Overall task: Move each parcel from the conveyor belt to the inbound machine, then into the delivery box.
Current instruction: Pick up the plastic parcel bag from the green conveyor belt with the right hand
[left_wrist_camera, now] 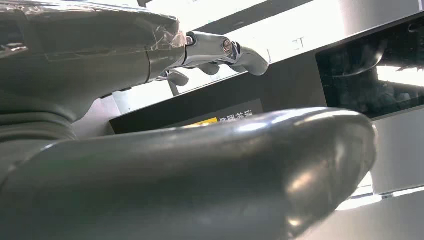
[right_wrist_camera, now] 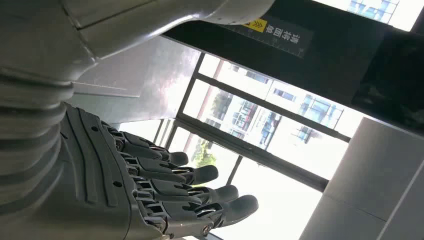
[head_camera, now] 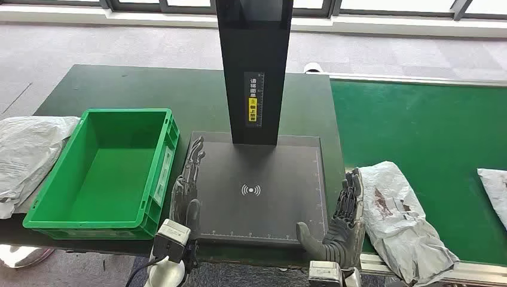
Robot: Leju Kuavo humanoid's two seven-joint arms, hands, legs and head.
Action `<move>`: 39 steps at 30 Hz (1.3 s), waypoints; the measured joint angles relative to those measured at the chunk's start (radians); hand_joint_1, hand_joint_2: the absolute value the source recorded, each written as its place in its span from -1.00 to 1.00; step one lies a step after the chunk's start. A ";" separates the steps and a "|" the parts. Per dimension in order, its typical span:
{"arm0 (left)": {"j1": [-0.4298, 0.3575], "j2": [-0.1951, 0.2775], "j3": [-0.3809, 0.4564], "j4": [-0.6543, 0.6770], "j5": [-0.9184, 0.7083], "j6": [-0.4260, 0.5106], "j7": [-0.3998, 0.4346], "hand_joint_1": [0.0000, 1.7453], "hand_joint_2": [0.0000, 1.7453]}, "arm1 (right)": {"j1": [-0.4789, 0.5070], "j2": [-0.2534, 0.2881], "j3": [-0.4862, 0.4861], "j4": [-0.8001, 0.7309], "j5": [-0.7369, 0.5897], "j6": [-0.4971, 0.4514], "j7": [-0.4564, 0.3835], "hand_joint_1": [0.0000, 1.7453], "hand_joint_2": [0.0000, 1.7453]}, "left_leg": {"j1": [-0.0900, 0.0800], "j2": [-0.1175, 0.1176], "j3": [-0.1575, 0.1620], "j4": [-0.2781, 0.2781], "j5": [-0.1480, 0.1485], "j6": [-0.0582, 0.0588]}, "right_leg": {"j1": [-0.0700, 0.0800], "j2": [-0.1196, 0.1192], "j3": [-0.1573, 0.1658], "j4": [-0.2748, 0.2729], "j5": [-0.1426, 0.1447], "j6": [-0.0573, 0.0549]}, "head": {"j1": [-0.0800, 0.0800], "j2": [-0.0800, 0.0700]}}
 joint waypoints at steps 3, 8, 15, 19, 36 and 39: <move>0.000 0.000 0.000 0.000 0.000 -0.001 0.000 -1.00 -1.00 | 0.001 -0.001 0.000 0.000 0.014 0.000 0.009 -1.00 1.00 | 0.000 0.000 0.000 0.000 0.000 0.000 | 0.000 0.000 0.000 0.000 0.000 0.000 | 0.000 0.000; 0.001 0.000 0.000 -0.003 0.000 -0.020 -0.002 -1.00 -1.00 | 0.034 0.027 -0.089 -0.009 0.346 -0.001 0.131 -1.00 1.00 | 0.000 -0.001 0.000 0.000 0.000 0.000 | 0.000 -0.001 0.000 0.000 0.000 0.000 | 0.000 0.000; 0.029 0.000 0.009 -0.037 -0.035 -0.033 0.000 -1.00 -1.00 | 0.115 0.086 -0.398 -0.087 0.697 0.089 0.335 -1.00 1.00 | -0.001 -0.002 -0.001 0.000 -0.001 0.001 | -0.001 -0.002 0.000 -0.001 0.000 0.001 | 0.000 0.000; 0.074 -0.001 0.025 -0.078 -0.041 -0.033 -0.002 -1.00 -1.00 | 0.141 0.137 -0.585 -0.145 0.807 0.256 0.339 -1.00 1.00 | -0.001 -0.002 -0.002 0.000 -0.001 0.001 | -0.001 -0.002 -0.001 -0.001 -0.001 0.001 | 0.000 0.000; 0.160 -0.011 0.088 -0.163 -0.038 0.019 -0.021 -1.00 -1.00 | 0.080 0.188 -0.944 -0.048 0.934 0.414 0.347 -1.00 1.00 | -0.001 -0.002 -0.002 0.000 -0.002 0.002 | -0.001 -0.001 0.000 -0.001 -0.001 0.002 | 0.000 0.000; 0.162 -0.011 0.088 -0.166 -0.051 0.047 -0.024 -1.00 -1.00 | 0.042 0.165 -0.948 0.040 0.947 0.404 0.393 -1.00 1.00 | -0.001 -0.002 -0.001 0.000 -0.002 0.002 | -0.001 -0.001 0.000 -0.001 -0.001 0.002 | 0.000 0.000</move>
